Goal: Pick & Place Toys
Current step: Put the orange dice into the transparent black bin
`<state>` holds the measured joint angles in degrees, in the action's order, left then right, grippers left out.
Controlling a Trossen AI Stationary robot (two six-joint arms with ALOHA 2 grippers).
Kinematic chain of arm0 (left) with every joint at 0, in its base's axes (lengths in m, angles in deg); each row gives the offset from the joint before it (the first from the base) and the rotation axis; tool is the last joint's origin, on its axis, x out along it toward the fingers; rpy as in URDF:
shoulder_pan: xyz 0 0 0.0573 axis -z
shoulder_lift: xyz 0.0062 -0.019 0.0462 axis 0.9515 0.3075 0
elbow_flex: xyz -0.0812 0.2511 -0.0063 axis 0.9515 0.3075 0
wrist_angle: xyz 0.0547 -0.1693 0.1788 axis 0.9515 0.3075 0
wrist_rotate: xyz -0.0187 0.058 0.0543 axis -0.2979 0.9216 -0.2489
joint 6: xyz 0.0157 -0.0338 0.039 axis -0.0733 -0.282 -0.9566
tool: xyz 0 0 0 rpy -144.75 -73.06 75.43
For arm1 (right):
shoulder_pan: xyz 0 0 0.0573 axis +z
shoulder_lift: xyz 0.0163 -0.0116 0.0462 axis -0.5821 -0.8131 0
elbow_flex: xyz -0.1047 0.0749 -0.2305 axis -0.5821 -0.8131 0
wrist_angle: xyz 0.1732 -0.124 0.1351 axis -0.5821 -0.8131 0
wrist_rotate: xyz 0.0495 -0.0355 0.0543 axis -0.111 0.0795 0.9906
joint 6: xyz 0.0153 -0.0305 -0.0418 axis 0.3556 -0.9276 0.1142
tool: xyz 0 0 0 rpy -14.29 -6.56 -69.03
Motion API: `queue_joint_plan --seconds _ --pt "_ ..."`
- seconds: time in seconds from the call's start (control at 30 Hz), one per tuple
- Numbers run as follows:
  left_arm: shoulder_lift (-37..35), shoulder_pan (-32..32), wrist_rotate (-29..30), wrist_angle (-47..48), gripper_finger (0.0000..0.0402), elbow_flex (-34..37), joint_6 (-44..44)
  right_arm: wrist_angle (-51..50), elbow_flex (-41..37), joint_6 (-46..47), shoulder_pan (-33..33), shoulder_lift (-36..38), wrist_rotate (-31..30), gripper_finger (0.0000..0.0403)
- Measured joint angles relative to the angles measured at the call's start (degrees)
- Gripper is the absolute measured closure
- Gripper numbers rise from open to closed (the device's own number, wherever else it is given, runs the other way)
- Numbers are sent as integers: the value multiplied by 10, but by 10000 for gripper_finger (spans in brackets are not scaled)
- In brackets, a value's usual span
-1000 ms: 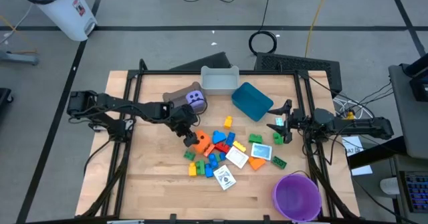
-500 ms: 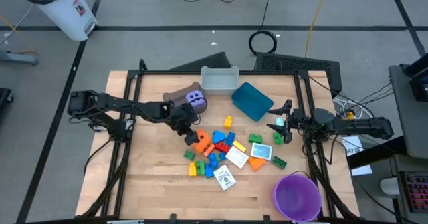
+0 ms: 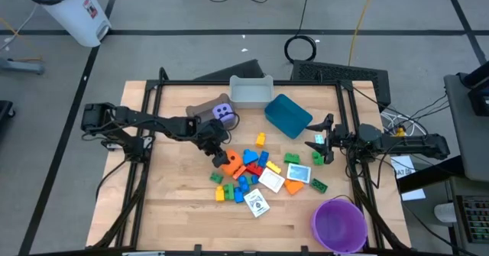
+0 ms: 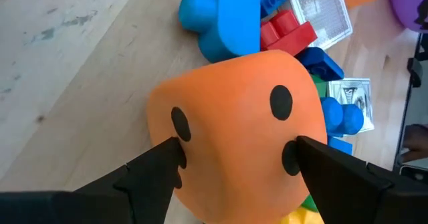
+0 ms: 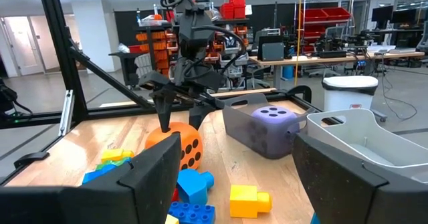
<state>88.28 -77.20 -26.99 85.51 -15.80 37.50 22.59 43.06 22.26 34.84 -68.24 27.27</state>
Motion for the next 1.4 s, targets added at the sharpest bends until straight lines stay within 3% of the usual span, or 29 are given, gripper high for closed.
queue_joint_plan --seconds 0.43,0.8,1.4 --pt "0 0 4 0 106 0 1 0 0 0 0 0 0 124" --pt "0 -1 1 1 209 1 4 0 0 0 0 0 0 124" --pt "-35 -1 14 22 217 2 -5 0 0 0 0 0 0 124"
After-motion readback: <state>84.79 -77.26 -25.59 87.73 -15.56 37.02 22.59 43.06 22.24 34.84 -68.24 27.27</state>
